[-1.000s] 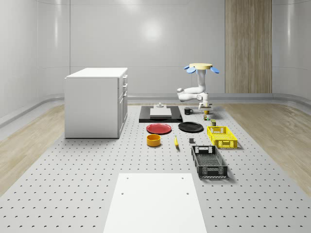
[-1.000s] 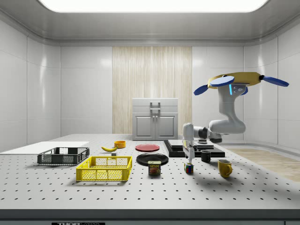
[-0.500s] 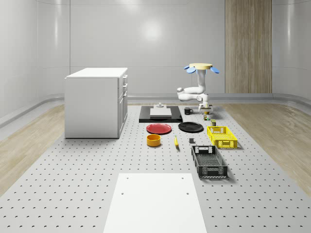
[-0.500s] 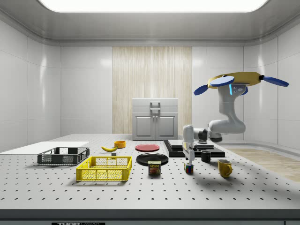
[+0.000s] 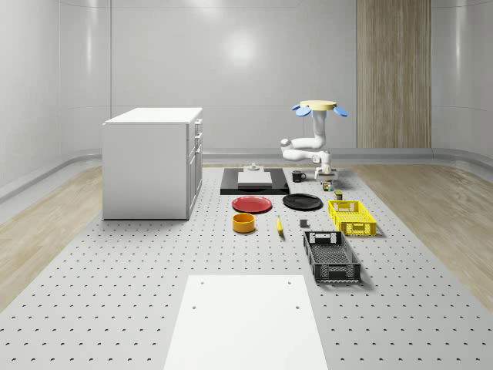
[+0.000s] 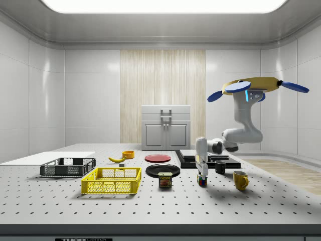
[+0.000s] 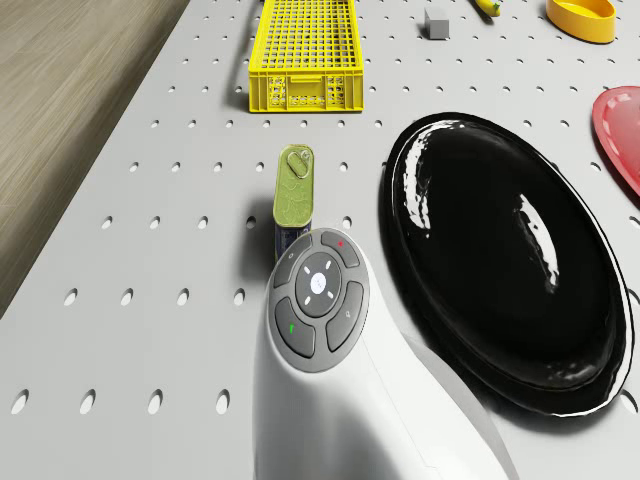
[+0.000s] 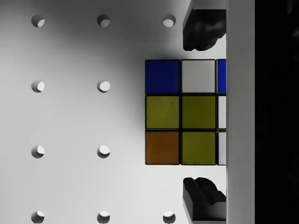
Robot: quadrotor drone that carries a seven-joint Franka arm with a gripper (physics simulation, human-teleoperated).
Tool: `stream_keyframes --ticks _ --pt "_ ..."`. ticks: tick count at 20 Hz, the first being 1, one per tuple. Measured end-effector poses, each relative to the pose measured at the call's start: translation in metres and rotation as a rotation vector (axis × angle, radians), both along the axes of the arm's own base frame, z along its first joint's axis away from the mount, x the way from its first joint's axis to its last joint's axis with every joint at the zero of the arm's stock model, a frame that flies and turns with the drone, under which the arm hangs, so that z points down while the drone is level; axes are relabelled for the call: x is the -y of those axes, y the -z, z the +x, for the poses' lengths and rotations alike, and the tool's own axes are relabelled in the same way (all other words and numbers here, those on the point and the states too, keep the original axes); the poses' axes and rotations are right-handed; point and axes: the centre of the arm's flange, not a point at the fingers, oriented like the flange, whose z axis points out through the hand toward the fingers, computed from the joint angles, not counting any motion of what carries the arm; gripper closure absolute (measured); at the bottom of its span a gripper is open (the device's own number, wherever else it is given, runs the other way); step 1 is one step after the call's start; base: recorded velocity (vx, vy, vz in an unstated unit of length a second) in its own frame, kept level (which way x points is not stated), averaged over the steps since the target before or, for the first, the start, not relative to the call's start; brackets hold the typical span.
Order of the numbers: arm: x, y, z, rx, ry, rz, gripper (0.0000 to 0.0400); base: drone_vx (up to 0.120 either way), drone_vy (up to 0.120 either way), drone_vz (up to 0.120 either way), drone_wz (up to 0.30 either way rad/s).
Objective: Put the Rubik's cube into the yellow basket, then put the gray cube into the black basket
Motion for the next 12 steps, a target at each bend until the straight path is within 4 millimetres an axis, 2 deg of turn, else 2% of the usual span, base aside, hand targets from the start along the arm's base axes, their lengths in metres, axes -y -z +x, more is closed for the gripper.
stream_keyframes --ticks 12 --pt "0.0 -0.0117 0.0 0.0 0.0 0.0 0.0 0.0 0.0 0.0 0.0"
